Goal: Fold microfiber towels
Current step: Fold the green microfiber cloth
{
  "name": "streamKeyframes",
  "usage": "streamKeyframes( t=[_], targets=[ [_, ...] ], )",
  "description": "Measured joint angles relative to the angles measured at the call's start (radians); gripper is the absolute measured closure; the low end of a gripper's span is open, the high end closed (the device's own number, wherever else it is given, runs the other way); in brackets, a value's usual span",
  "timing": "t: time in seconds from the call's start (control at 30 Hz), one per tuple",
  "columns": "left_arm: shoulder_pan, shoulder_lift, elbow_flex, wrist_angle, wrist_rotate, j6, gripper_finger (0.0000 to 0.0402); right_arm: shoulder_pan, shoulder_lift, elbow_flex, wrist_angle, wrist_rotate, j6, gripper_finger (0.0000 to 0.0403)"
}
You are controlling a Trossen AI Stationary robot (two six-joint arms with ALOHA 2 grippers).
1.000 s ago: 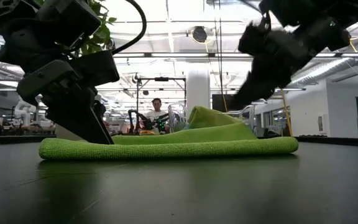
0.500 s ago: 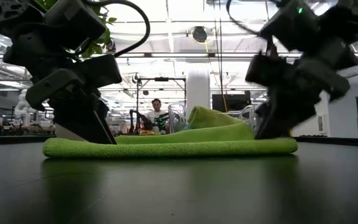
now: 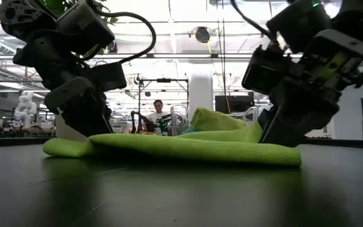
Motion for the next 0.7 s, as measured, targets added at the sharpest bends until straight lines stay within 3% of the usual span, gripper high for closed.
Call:
streamKeyframes(
  t=[0.23, 0.47, 0.7],
  targets=[
    [0.011, -0.007, 0.000, -0.015, 0.020, 0.034, 0.0232, 0.045, -0.063, -0.004, 0.000, 0.038, -0.042, 0.0343],
    [0.006, -0.007, -0.002, -0.020, 0.017, 0.052, 0.0232, 0.104, -0.244, -0.004, -0.011, 0.038, -0.134, 0.0346],
    [0.006, -0.007, -0.002, -0.020, 0.020, 0.051, 0.0232, 0.109, -0.355, -0.003, -0.145, 0.299, -0.220, 0.0349]
  ],
)
